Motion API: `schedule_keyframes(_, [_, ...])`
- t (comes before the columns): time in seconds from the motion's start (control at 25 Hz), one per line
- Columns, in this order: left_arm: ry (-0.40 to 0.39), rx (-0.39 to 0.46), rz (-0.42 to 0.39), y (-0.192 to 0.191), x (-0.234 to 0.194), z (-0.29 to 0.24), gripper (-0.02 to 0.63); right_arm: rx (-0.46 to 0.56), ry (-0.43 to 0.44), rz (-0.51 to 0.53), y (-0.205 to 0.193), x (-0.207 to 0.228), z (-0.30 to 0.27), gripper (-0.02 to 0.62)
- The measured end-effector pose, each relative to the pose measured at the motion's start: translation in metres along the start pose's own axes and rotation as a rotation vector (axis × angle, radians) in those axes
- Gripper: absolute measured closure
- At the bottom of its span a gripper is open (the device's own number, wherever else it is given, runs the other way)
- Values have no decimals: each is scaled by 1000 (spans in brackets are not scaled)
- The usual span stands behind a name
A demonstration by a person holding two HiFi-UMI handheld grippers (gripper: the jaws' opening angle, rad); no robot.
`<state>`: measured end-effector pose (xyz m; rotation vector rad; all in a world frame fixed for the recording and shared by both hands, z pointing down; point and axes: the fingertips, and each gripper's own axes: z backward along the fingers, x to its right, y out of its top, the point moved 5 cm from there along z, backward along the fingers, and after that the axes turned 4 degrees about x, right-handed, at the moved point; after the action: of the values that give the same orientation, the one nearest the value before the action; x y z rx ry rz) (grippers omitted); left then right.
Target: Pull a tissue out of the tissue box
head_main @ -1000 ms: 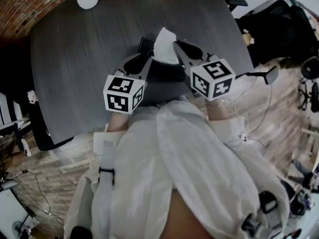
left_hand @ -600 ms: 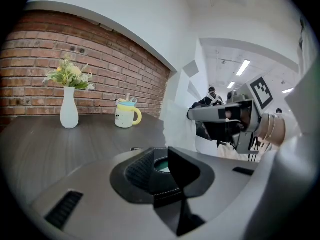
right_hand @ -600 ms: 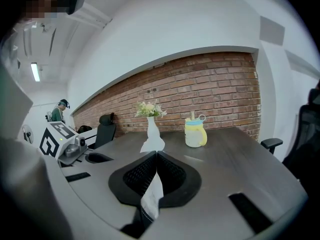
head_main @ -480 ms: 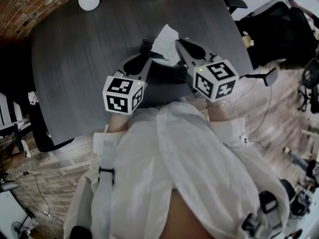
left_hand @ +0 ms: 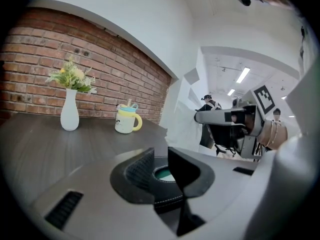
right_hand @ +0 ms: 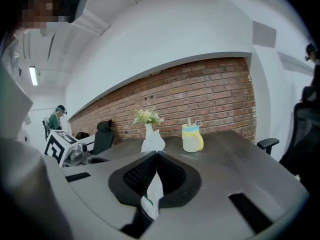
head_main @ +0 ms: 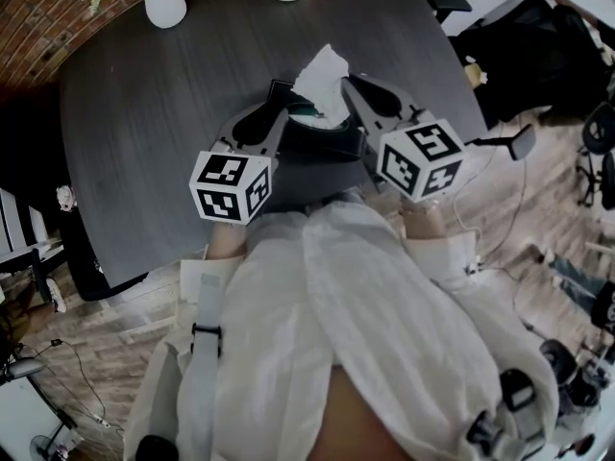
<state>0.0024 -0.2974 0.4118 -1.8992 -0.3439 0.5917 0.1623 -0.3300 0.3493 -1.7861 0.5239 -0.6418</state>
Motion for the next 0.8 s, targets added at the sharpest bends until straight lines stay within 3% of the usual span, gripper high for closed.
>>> schedule_keyframes(0.4, [-56,41,-1,12,5,0,526,49,-29,-93,-4,0,12,588])
schedule_keyframes(0.8, [-82,5,-4,6,13,-5,526,50,-10,-117,-8,-2,13,588])
